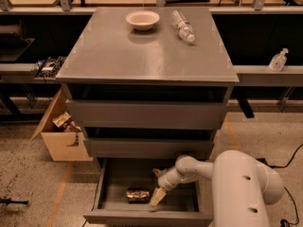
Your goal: Pick orange can from bottom drawer and place on counter
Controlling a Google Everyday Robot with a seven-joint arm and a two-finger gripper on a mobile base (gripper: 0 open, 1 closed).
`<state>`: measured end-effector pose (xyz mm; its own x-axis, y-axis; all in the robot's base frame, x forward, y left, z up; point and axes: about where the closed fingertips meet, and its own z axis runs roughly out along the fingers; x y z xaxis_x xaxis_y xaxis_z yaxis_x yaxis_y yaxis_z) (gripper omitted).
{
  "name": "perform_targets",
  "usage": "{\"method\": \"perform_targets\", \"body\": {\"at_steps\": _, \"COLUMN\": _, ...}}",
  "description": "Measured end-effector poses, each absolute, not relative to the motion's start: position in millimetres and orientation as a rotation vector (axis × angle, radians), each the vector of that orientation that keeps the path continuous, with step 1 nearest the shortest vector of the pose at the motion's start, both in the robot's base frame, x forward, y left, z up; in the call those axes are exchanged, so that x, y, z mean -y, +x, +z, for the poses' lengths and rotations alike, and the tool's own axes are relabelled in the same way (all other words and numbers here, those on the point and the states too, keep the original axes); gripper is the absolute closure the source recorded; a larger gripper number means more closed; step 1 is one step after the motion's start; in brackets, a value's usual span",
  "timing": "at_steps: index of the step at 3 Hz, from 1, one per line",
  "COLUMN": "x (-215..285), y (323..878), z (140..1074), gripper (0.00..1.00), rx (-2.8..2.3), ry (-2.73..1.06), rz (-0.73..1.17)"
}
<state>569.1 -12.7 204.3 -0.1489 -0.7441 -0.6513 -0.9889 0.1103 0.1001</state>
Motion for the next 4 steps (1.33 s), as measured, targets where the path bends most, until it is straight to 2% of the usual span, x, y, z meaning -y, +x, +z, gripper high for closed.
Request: {"method": "perform_targets", "body": {"at_steps": 4, "x": -44, "y": 577, "z": 135, "gripper": 0.0, "rx": -1.901, "ry": -1.719, "rz": 0.793}}
